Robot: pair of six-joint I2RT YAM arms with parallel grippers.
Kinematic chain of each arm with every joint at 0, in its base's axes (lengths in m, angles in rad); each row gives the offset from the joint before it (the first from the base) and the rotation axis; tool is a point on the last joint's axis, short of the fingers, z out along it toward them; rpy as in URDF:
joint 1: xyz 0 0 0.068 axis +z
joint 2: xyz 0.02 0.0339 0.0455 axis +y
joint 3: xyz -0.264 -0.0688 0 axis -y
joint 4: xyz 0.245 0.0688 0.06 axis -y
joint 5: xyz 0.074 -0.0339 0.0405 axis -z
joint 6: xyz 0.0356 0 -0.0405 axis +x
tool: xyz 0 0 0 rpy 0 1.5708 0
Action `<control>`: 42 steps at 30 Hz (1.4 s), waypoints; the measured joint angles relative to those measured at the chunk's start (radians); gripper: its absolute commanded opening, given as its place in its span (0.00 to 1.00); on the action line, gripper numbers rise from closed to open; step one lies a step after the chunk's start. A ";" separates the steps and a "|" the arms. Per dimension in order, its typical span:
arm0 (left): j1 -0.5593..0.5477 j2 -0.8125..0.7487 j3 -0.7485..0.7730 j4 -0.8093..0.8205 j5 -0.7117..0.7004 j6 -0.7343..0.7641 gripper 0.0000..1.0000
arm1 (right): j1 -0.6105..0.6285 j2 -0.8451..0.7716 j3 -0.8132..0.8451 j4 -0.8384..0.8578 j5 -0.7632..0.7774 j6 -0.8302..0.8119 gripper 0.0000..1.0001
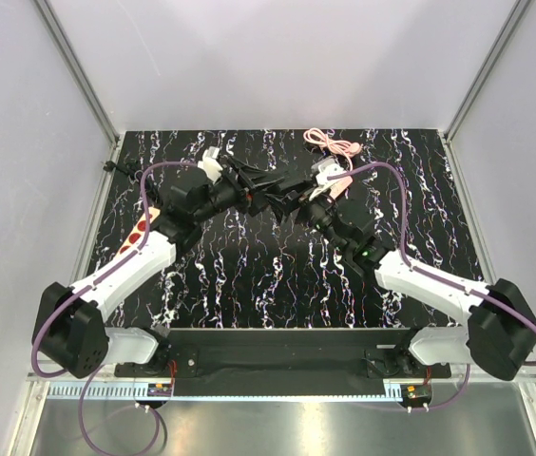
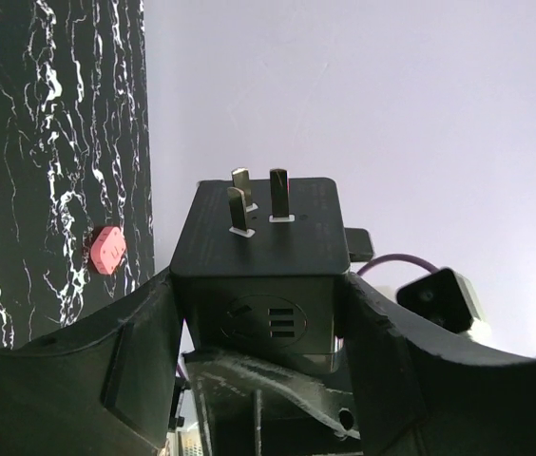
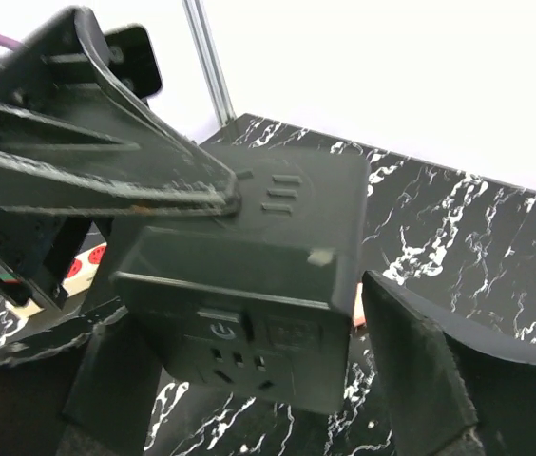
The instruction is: Insert the plug
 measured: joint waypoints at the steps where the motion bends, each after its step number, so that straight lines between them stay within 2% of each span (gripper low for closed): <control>1: 0.000 -0.002 -0.010 0.006 -0.004 -0.006 0.00 | 0.002 0.006 0.001 0.009 0.001 -0.007 0.82; 7: 0.000 -0.014 -0.050 0.013 -0.027 -0.023 0.00 | 0.006 0.053 0.018 0.057 0.016 -0.014 0.88; 8: 0.000 -0.014 -0.052 0.013 -0.029 -0.024 0.00 | 0.006 0.057 0.018 0.064 0.022 -0.013 0.81; 9: 0.000 -0.014 -0.053 0.013 -0.032 -0.026 0.00 | 0.007 0.060 0.018 0.069 0.022 -0.013 0.69; 10: 0.000 -0.014 -0.054 0.014 -0.037 -0.027 0.00 | 0.011 0.063 0.018 0.075 0.022 -0.018 0.50; 11: 0.000 -0.014 -0.055 0.011 -0.042 -0.036 0.00 | 0.015 0.066 0.019 0.080 0.028 -0.032 0.12; 12: 0.000 -0.014 -0.056 0.013 -0.044 -0.035 0.01 | 0.017 0.068 0.020 0.080 0.035 -0.036 0.03; 13: 0.000 -0.014 -0.056 0.014 -0.045 -0.037 0.30 | 0.017 0.071 0.021 0.083 0.038 -0.038 0.00; 14: 0.000 -0.014 -0.056 0.013 -0.044 -0.034 0.50 | 0.018 0.072 0.021 0.085 0.040 -0.040 0.00; 15: 0.000 -0.014 -0.056 0.014 -0.043 -0.032 0.67 | 0.018 0.071 0.021 0.086 0.042 -0.044 0.00; 16: 0.004 -0.014 -0.055 0.015 -0.039 -0.021 0.97 | 0.018 0.071 0.021 0.083 0.041 -0.051 0.00; 17: 0.010 -0.014 -0.053 0.010 -0.028 0.003 0.99 | 0.018 0.067 0.021 0.074 0.038 -0.061 0.00; 19: 0.032 -0.014 -0.032 -0.023 0.016 0.045 0.99 | 0.000 0.042 0.018 0.006 0.010 -0.088 0.00; 21: 0.061 -0.014 0.006 -0.078 0.061 0.119 0.99 | -0.064 0.009 0.017 -0.075 -0.097 -0.096 0.00; 24: 0.120 -0.014 0.065 -0.182 0.094 0.256 0.99 | -0.246 -0.036 0.055 -0.280 -0.280 -0.102 0.00; 27: 0.169 -0.004 0.152 -0.361 0.088 0.438 0.99 | -0.393 0.005 0.210 -0.557 -0.373 -0.145 0.00; 29: 0.179 0.031 0.245 -0.478 0.072 0.564 0.99 | -0.460 0.092 0.358 -0.733 -0.428 -0.169 0.00; 31: 0.177 0.085 0.343 -0.571 0.061 0.681 0.94 | -0.513 0.206 0.512 -0.898 -0.461 -0.192 0.00; 32: 0.176 0.111 0.378 -0.598 0.055 0.729 0.91 | -0.537 0.266 0.583 -0.967 -0.466 -0.202 0.00; 35: 0.163 0.174 0.419 -0.655 0.045 0.817 0.72 | -0.587 0.418 0.741 -1.143 -0.471 -0.237 0.00; 36: 0.156 0.203 0.430 -0.674 0.039 0.837 0.58 | -0.599 0.470 0.794 -1.210 -0.469 -0.249 0.00; 38: 0.131 0.285 0.469 -0.712 0.034 0.867 0.50 | -0.614 0.568 0.897 -1.332 -0.463 -0.273 0.00; 39: 0.116 0.331 0.493 -0.720 0.034 0.876 0.42 | -0.618 0.615 0.948 -1.389 -0.456 -0.286 0.00; 42: 0.069 0.466 0.574 -0.744 0.036 0.895 0.32 | -0.623 0.703 1.020 -1.492 -0.451 -0.325 0.00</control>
